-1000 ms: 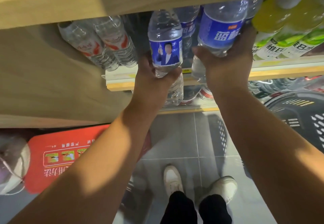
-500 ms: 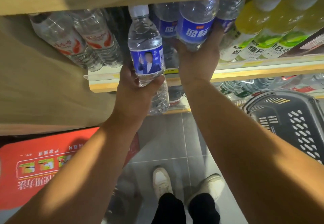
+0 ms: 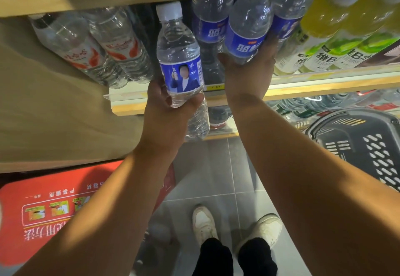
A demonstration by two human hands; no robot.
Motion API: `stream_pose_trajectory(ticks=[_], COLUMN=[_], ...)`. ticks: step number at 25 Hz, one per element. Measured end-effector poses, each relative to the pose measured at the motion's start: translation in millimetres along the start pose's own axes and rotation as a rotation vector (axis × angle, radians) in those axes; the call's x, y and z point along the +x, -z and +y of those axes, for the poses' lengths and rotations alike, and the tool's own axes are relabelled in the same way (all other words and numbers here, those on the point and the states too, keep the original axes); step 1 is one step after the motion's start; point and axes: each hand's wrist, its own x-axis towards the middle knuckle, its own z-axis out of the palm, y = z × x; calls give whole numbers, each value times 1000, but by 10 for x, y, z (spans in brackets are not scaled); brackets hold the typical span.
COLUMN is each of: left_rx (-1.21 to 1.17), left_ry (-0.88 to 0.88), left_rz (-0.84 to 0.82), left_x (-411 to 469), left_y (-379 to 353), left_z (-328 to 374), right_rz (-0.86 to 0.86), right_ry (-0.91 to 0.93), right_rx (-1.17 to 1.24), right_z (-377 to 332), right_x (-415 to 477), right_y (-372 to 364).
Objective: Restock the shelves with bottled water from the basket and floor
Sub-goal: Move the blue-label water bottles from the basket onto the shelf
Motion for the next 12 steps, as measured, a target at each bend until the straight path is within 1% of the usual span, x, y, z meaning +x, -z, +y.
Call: stream_pose_trajectory(ticks=[3,7,12], left_rx=[-16,-8,-36], left_ry=[0,16,-12], left_rz=[40,90,126], left_x=[53,73,98], left_y=[-23,-53,-122], left_z=[16,100,202], right_rz=[-29,-122,-126], right_ry=[-31,-84,-88], right_rx=[-34,-72,-85], right_z=[46,151,180], right_x=[-8,-57,-61], right_y=[8,122,130])
